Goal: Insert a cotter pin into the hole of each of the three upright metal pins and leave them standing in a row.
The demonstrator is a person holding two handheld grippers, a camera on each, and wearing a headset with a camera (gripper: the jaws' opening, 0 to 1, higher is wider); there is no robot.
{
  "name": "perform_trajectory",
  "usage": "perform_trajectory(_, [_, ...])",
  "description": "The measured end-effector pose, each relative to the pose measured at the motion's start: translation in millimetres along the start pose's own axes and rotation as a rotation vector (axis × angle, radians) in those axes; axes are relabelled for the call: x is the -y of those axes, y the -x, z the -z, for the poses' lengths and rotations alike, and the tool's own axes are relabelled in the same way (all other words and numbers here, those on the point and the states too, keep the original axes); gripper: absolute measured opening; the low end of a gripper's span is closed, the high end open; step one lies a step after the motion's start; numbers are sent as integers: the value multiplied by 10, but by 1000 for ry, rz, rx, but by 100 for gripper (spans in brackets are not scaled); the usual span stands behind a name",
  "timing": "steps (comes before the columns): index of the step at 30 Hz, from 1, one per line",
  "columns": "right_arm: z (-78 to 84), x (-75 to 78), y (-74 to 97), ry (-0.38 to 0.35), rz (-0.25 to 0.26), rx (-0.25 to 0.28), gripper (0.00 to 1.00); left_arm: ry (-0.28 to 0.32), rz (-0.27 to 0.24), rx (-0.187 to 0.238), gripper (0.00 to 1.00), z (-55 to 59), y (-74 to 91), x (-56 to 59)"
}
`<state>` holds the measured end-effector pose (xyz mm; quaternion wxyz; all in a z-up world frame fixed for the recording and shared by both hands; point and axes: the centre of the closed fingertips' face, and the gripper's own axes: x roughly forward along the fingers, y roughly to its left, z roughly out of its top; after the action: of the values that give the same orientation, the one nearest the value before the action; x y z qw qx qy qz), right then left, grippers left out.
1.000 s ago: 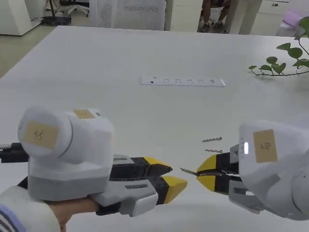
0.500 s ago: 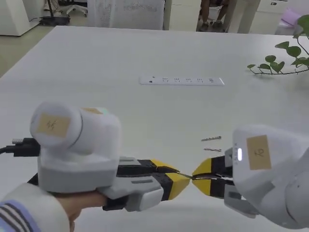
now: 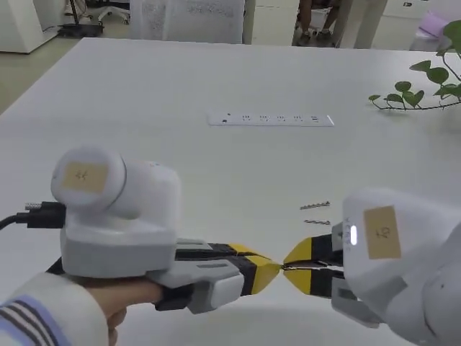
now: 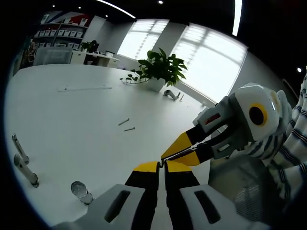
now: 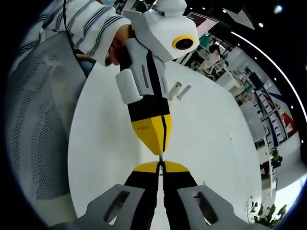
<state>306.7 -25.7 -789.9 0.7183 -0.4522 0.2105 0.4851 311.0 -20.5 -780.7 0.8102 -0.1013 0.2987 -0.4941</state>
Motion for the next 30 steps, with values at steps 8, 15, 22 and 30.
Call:
perform_trajectory(8, [-13, -23, -9, -5, -6, 8, 2, 12, 10, -16, 2, 22, 8, 3])
perform_trajectory(15, [-8, -16, -5, 1, -5, 7, 2, -13, 14, -21, 1, 19, 5, 21])
perform_trajectory(22, [-34, -9, 8, -3, -3, 27, 3, 46, 19, -35, 1, 5, 30, 29])
perform_trajectory(30, [-53, 9, 6, 9, 8, 37, 3, 27, 10, -54, 0, -5, 40, 42])
